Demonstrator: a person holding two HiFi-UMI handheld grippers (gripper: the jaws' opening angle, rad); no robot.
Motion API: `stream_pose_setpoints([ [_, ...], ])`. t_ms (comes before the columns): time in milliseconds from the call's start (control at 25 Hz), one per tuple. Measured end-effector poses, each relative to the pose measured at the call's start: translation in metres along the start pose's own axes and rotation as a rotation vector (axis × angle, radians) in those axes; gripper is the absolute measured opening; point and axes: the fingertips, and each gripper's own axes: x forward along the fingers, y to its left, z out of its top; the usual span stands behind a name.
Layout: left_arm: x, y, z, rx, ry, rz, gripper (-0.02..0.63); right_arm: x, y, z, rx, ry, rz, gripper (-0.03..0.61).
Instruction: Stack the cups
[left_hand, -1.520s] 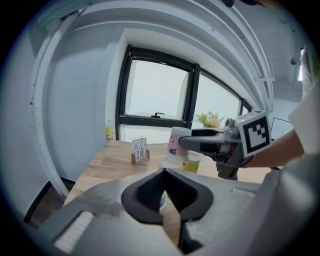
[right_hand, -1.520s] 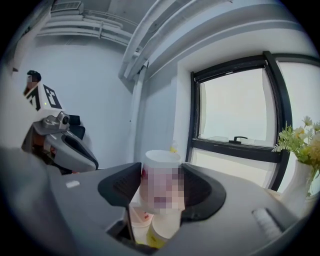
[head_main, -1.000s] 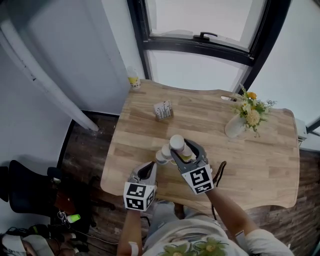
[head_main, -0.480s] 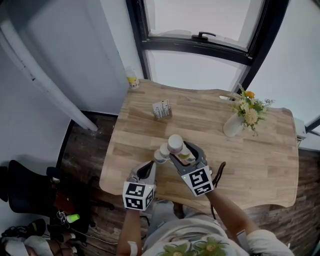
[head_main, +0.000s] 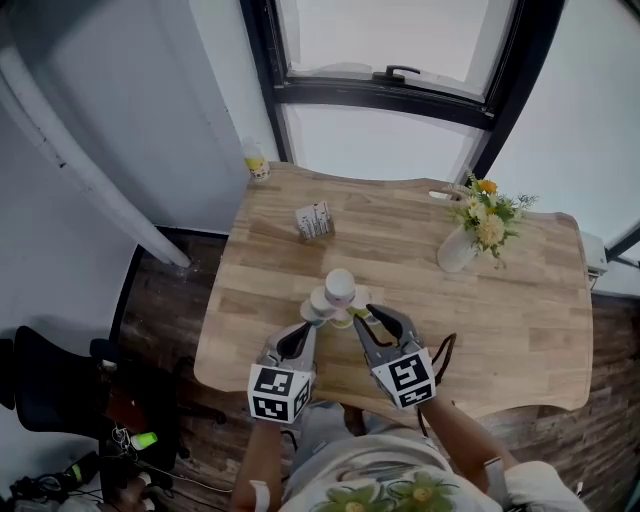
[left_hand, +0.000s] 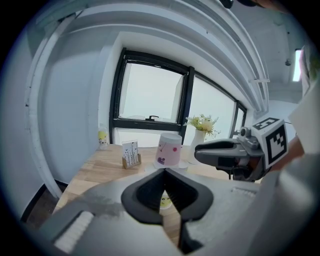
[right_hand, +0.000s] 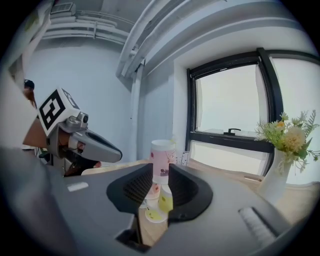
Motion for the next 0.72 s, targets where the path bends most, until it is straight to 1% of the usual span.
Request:
stream_pose_setpoints([
  [120, 0.003, -0.012, 0.001, 0.010, -0.001, -0.018, 0.006, -0.008, -0.004, -0.010, -0.002, 0.034, -0.026, 0.016],
  [160, 0.004, -0.016, 0.001, 0.013, -0.001, -0.023, 0.006, -0.011, -0.003, -0.015, 0.000, 0.048, -0.025, 0.003],
  [320, 0.007, -0.034, 0.002, 0.025, -0.007, -0.048, 0.006, -0.022, 0.003, -0.026, 0.036, 0.082, 0.016, 0.002],
  [560, 0.012, -0.055, 0.002, 0.040, -0.007, -0.080, 0.006, -0.037, 0.007, -0.027, 0.123, 0.091, 0.055, 0.000],
  [720, 0.013, -0.064, 0.003, 0.045, -0.006, -0.094, 0.006, -0.042, 0.008, -0.024, 0.131, 0.086, 0.066, 0.000],
])
